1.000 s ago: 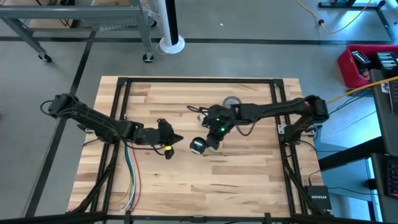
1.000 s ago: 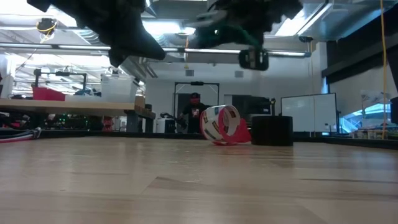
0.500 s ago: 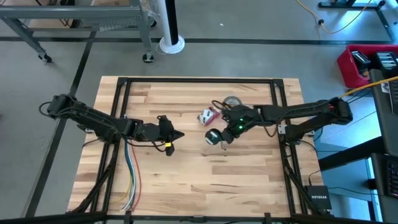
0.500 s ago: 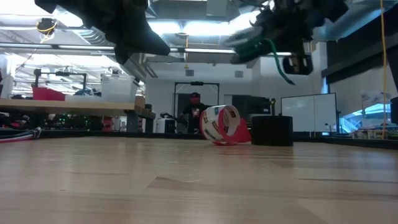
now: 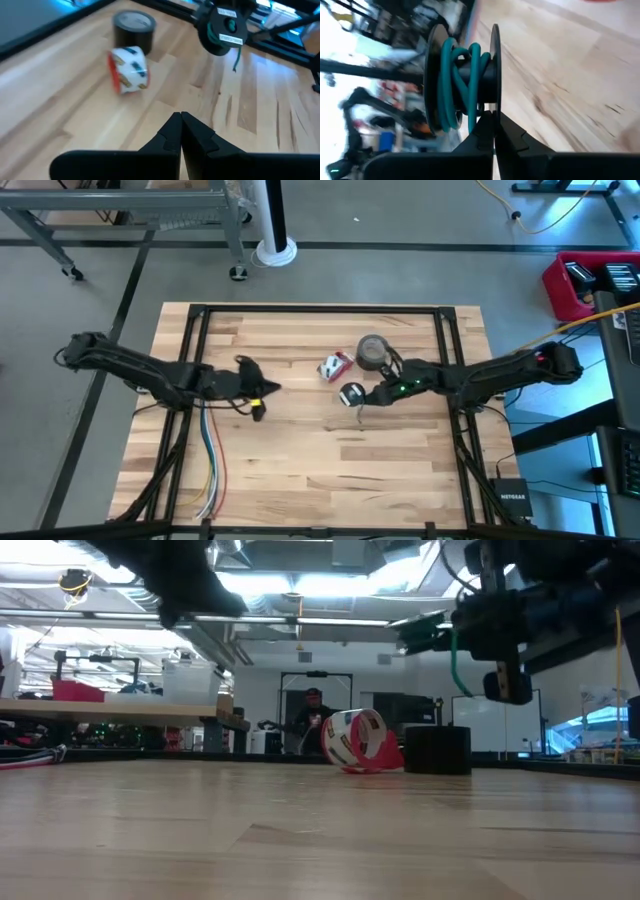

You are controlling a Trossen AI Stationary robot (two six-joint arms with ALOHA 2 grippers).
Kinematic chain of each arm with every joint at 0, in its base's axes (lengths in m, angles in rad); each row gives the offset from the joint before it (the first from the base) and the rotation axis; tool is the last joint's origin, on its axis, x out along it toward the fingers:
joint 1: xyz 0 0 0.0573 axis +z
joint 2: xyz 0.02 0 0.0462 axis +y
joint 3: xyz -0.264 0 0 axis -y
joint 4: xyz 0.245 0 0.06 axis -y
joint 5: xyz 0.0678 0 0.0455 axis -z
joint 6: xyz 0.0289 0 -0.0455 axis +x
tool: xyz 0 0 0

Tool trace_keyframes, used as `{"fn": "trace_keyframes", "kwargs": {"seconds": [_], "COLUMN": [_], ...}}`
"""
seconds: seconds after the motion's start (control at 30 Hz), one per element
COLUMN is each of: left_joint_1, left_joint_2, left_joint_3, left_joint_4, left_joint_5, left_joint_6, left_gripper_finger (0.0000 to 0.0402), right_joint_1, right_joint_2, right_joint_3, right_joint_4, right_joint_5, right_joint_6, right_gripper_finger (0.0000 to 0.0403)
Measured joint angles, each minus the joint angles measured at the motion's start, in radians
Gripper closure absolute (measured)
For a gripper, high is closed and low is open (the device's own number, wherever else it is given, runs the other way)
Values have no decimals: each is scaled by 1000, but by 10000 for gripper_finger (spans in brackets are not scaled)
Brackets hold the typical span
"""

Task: Coil cords
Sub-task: Coil the green wire on the spool

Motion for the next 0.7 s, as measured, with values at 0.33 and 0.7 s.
{"fn": "trace_keyframes", "kwargs": {"seconds": [0.33,0.7], "left_joint_1": [-4,-107], "left_joint_2": [-401,-720], "left_joint_3": [0,-194], "left_joint_4": [-326,-287], "left_joint_5": [-82,-152], "left_joint_6": [-14,-74], "left_gripper_finger": [401,401], "right_joint_1": [0,-1], "right_joint_2": [0,2], "right_joint_3": [-104,-104], "right_joint_4": [276,282], "right_joint_5": [121,144], "right_joint_6": [-58,-134], "right_gripper_finger": [402,402]}}
